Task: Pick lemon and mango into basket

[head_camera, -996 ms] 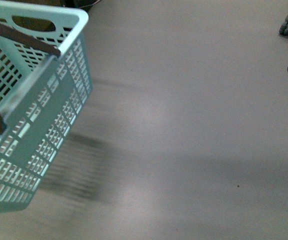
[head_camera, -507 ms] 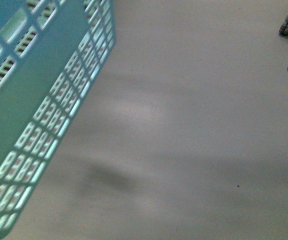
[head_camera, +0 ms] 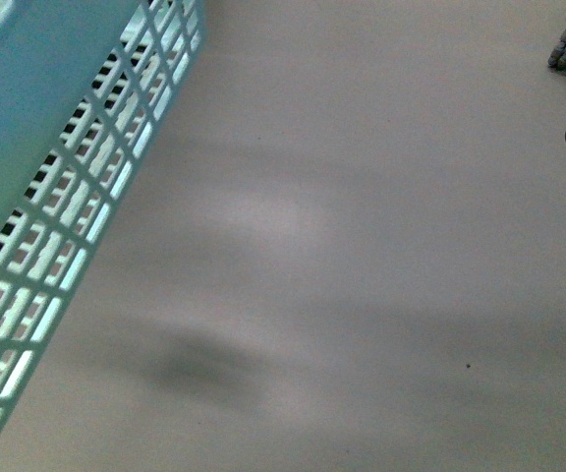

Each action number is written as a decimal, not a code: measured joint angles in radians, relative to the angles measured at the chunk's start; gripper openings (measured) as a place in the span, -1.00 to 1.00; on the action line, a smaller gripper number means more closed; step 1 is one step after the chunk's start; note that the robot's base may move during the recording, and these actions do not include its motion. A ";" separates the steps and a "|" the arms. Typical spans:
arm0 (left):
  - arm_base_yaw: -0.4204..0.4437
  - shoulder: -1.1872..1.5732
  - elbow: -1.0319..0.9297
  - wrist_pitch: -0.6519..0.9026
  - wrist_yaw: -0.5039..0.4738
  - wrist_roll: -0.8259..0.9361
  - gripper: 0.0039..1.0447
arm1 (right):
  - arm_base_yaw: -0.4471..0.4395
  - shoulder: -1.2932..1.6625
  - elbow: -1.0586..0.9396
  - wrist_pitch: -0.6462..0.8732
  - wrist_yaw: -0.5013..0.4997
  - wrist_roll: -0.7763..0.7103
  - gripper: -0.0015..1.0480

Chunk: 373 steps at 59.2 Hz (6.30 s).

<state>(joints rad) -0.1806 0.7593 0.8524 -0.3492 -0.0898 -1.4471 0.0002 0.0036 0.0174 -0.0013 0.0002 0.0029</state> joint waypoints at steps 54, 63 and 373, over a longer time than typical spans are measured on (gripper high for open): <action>0.000 0.000 0.002 -0.005 -0.004 0.001 -0.88 | 0.000 0.000 0.000 0.000 0.000 0.000 0.83; 0.000 0.000 0.003 -0.005 -0.004 0.000 -0.88 | 0.000 0.000 0.000 0.000 0.000 0.000 0.83; -0.002 -0.001 0.010 -0.005 -0.002 -0.005 -0.88 | 0.000 -0.001 0.000 0.000 0.001 0.000 0.83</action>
<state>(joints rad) -0.1825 0.7586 0.8627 -0.3538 -0.0917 -1.4525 0.0002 0.0029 0.0174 -0.0017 0.0010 0.0029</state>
